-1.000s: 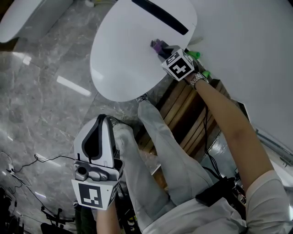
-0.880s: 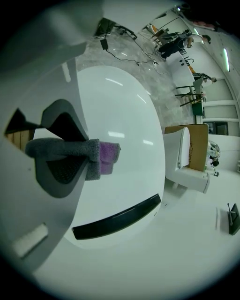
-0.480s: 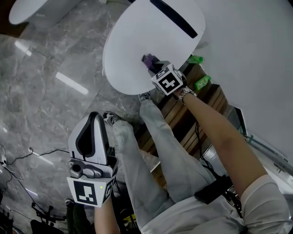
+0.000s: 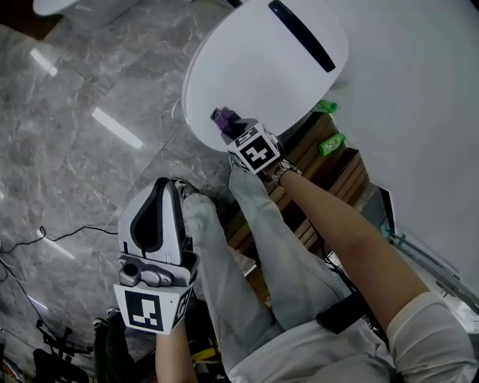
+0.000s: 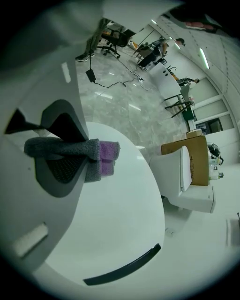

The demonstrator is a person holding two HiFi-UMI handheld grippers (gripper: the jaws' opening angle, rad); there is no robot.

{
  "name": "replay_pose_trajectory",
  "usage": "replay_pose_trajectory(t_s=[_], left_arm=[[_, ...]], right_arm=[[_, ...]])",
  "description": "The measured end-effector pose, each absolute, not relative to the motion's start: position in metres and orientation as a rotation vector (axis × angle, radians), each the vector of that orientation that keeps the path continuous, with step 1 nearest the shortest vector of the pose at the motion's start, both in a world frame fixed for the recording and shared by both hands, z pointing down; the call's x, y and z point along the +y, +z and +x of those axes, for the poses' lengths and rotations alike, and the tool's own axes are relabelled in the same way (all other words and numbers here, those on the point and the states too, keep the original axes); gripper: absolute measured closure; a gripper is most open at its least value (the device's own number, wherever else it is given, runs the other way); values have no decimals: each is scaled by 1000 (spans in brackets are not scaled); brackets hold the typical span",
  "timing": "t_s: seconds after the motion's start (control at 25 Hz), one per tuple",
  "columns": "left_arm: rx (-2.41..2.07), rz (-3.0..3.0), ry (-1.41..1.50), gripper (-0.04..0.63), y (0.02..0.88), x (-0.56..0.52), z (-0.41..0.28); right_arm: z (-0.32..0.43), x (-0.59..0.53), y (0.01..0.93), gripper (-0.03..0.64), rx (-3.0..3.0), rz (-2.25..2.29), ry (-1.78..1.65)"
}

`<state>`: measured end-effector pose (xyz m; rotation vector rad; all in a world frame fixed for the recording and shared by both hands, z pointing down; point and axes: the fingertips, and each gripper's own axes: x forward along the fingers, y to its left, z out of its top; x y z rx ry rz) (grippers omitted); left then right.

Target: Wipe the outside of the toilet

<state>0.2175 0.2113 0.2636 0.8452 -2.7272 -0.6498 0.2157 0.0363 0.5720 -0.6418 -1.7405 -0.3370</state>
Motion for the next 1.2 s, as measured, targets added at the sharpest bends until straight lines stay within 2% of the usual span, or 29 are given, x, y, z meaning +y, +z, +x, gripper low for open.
replay_pose_trajectory(t_s=[0.4,0.76,0.96,1.2], left_arm=[[-2747,762,-621,592,275,230,211],[-2736,733,-583,592,274,168,187],[-2737,730,-611,592,268,103,165],[-2753,750,-677,592,250,22,113]], right_arm=[[236,91,581,532,-1708,-742,-280],[256,126,572,535,-1586,-999,-186],[213,83,529,535,-1649,-1018,-51],[106,-39,478,534,-1753,-937,-27]])
